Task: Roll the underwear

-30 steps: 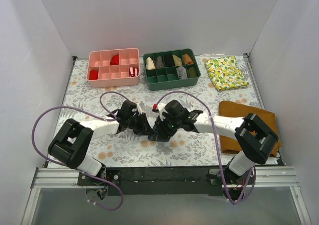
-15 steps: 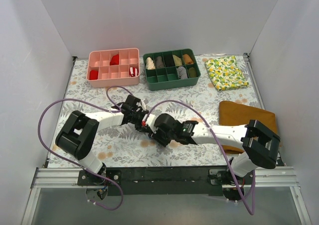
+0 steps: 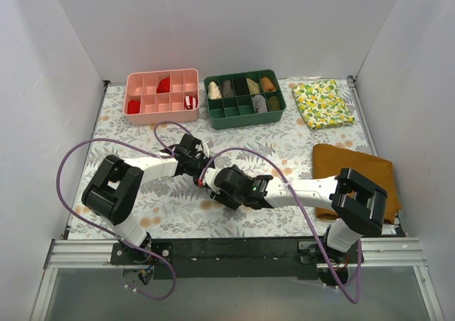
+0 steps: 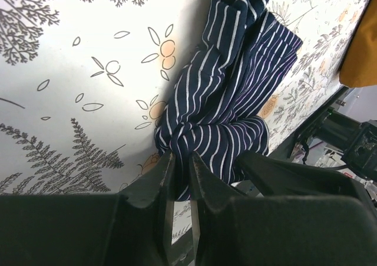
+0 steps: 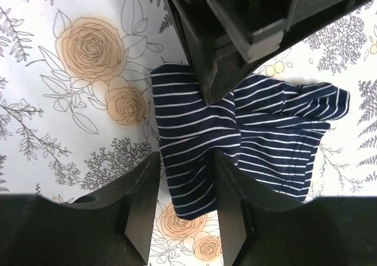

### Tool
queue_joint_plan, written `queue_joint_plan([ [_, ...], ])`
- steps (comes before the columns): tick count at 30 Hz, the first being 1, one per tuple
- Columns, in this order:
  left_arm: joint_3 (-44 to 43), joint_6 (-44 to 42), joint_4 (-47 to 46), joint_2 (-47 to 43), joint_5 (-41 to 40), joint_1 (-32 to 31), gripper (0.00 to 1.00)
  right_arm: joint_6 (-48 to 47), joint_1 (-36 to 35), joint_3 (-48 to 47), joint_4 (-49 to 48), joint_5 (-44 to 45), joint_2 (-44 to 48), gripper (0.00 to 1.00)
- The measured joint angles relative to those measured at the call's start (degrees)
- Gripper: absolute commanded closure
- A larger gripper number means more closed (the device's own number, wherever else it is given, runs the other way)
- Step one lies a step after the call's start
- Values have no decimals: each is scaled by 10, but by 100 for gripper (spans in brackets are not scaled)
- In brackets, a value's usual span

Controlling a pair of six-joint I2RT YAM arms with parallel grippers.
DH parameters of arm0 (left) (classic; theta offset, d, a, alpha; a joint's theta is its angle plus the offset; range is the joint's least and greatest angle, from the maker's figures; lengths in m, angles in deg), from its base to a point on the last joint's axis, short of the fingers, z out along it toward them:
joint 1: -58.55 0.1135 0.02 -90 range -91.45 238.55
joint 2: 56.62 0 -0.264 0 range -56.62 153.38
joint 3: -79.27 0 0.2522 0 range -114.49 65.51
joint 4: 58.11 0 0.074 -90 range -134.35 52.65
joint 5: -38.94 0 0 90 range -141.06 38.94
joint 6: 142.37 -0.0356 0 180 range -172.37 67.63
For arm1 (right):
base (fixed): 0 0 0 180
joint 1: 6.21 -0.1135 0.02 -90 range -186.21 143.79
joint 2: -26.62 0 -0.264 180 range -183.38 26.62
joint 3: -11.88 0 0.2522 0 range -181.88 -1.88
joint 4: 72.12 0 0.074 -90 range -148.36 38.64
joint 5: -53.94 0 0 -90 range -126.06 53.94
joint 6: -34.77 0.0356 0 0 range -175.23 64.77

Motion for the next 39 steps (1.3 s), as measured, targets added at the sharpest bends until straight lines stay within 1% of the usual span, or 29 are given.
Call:
queue_joint_plan([
  [6,-2,-4,0,3,8,0,100,2,-1,26,-20,16,0,52],
  [13,-5,-9,2,4,10,0,100,9,-1,36,-42,24,-7,53],
  [15,-6,-9,2,4,10,0,100,12,-1,37,-47,25,-10,56],
  [16,-6,-9,2,5,10,0,100,14,-1,38,-50,26,-11,59],
  [18,-6,-10,2,5,10,0,100,17,0,42,-58,25,-12,65],
  [19,-6,-10,2,5,10,0,99,20,0,46,-64,25,-12,72],
  [20,-6,-10,2,5,10,0,94,21,2,49,-70,23,-11,74],
  [21,-6,-10,2,5,9,0,92,24,3,54,-77,22,-9,77],
  [22,-6,-10,2,5,8,0,91,28,5,59,-84,19,-6,84],
  [24,-6,-8,2,4,6,0,85,35,9,73,-103,10,0,90],
  [25,-6,-8,2,4,5,1,83,38,11,77,-108,5,2,95],
  [26,-7,-7,2,4,3,1,81,42,14,83,-118,-2,4,97],
  [27,-7,-7,2,4,1,2,72,46,16,88,-127,-9,6,99],
  [30,-9,-1,3,1,-11,4,55,59,23,101,-158,-36,9,99],
  [31,-9,2,5,-2,-15,4,46,66,25,107,-176,-54,10,99],
  [34,-9,13,6,-14,-33,5,40,81,31,116,-216,-100,9,99],
  [36,-9,20,7,-29,-49,8,32,94,35,124,-239,-141,7,99],
  [39,-9,30,6,-68,-74,20,28,112,46,138,-268,-205,7,99],
])
